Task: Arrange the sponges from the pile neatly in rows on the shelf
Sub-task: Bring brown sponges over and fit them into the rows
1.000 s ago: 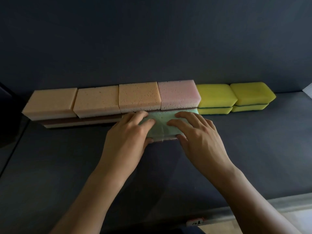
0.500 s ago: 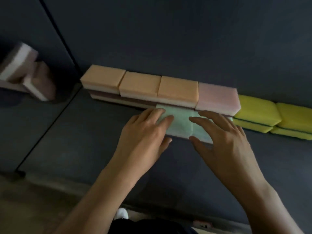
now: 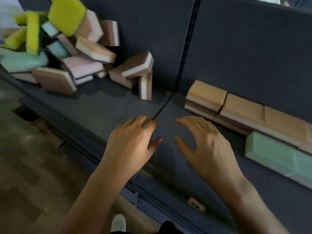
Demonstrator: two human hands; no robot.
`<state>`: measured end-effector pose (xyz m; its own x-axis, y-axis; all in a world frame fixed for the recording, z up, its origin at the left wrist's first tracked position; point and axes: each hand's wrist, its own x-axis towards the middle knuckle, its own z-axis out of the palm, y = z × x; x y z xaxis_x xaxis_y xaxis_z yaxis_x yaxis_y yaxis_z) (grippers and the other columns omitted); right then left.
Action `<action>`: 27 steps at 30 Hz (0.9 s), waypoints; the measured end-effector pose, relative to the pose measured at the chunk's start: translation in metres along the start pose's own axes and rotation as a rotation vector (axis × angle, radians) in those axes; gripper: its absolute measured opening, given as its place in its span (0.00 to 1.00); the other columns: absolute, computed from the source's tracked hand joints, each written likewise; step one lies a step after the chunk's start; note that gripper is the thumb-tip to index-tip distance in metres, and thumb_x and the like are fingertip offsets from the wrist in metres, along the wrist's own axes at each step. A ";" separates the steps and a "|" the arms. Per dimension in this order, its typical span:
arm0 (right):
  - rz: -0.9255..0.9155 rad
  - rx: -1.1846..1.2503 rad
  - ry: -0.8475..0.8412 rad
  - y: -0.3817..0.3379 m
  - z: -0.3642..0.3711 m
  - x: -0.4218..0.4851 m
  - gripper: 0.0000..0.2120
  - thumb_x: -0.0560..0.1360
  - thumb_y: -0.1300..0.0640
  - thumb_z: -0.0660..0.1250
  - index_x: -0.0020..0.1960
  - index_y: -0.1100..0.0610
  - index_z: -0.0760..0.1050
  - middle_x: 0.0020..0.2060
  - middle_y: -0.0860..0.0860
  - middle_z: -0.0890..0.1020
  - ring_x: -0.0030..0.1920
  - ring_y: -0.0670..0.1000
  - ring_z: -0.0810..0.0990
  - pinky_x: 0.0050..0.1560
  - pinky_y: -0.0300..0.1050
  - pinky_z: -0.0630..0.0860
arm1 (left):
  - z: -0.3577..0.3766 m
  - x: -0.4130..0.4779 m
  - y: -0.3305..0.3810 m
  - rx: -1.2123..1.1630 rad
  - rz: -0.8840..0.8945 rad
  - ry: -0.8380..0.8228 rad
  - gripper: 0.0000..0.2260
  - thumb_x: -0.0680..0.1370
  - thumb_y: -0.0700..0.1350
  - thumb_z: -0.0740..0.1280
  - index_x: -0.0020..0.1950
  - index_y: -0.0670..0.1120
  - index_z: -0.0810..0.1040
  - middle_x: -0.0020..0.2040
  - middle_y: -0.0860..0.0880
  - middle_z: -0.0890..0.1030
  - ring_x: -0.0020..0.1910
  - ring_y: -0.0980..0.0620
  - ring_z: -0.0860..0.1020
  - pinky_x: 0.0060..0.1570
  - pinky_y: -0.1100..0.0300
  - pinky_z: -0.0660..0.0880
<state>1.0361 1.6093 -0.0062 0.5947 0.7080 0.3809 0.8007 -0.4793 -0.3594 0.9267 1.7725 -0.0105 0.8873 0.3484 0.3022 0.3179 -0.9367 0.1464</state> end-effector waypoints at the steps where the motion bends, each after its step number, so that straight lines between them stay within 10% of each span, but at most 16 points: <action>1: -0.002 -0.001 0.000 -0.013 0.009 0.009 0.18 0.74 0.53 0.72 0.63 0.52 0.76 0.59 0.48 0.79 0.58 0.53 0.79 0.53 0.50 0.79 | -0.003 -0.001 -0.018 0.006 -0.001 0.007 0.15 0.72 0.55 0.69 0.55 0.49 0.80 0.50 0.51 0.80 0.45 0.49 0.80 0.36 0.59 0.73; 27: 0.146 -0.067 0.019 -0.075 0.059 0.124 0.20 0.74 0.50 0.71 0.65 0.50 0.74 0.61 0.46 0.77 0.60 0.50 0.77 0.52 0.46 0.78 | 0.000 0.130 -0.147 -0.145 0.177 0.120 0.28 0.72 0.56 0.69 0.68 0.44 0.70 0.64 0.45 0.76 0.61 0.43 0.76 0.51 0.48 0.77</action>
<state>1.0461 1.7636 0.0178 0.7060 0.6187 0.3446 0.7081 -0.6103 -0.3551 0.9953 1.9558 0.0070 0.8760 0.1895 0.4435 0.1026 -0.9718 0.2125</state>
